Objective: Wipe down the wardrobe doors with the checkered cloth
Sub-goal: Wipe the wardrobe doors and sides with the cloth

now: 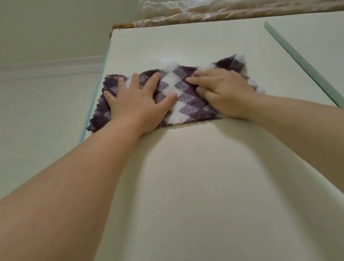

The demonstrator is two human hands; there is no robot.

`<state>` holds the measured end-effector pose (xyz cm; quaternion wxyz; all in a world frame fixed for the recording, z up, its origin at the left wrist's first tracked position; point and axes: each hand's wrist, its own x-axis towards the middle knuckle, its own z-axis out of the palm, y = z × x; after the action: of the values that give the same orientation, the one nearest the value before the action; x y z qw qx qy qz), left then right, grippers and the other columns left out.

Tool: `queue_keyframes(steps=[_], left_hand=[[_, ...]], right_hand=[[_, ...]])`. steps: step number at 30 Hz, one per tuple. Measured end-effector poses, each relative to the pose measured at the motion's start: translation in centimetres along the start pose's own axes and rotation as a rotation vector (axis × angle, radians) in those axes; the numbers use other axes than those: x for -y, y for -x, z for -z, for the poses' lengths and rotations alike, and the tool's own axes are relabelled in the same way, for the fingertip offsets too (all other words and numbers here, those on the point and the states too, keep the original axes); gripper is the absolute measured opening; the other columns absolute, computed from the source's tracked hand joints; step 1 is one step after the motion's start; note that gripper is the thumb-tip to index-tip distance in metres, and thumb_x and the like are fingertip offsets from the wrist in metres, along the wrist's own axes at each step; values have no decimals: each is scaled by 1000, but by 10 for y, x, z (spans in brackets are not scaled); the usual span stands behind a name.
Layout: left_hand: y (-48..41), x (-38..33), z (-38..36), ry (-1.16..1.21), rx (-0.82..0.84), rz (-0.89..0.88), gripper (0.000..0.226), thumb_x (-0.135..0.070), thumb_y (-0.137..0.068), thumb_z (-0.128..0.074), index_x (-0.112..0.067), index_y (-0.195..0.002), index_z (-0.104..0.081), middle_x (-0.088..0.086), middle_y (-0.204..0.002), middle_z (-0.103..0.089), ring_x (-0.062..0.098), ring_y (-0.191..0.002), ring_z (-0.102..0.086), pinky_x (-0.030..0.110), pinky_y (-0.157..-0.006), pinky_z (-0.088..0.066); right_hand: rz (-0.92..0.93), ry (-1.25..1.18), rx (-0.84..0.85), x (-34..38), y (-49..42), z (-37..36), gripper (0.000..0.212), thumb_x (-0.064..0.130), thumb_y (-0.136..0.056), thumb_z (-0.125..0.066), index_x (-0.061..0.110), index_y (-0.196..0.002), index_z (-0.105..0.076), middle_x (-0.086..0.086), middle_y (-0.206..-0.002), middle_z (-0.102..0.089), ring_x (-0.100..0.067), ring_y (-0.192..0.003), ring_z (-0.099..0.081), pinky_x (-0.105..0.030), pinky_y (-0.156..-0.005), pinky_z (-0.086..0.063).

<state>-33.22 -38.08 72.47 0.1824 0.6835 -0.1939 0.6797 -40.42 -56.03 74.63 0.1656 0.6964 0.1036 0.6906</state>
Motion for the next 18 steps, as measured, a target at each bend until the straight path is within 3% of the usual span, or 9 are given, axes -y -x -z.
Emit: queue_keyframes(steps=[3,5,12,18], left_hand=[[17,10,0,33,-85,-32,60,-67,-85,-29,-44,-141,-25,4,-152,-20,27,-141,-10,60,-109,-4],[23,14,2,33,-100,-45,58,-65,-86,-31,-45,-140,-26,5,-148,-25,26,-139,-15,61,-109,-7],[22,25,2,-65,60,33,63,-73,-83,-16,-52,-141,-5,2,-157,1,29,-143,5,60,-110,1],[-7,34,5,-30,96,92,66,-75,-82,-16,-51,-141,0,-4,-157,7,22,-143,9,54,-112,4]], right_hand=[[-11,34,138,15,6,1,47,54,-95,-26,48,-142,-21,11,-155,-14,-13,-143,-6,-54,-112,0],[-6,53,207,23,7,1,48,61,-92,-22,55,-139,-13,11,-157,-5,-16,-144,2,-58,-110,7],[-71,104,253,36,-3,-5,50,64,-91,-17,57,-139,-7,14,-156,3,-19,-143,10,-66,-106,11],[-95,88,220,36,-36,-12,50,62,-93,-16,55,-141,-7,14,-156,4,-19,-143,10,-65,-104,13]])
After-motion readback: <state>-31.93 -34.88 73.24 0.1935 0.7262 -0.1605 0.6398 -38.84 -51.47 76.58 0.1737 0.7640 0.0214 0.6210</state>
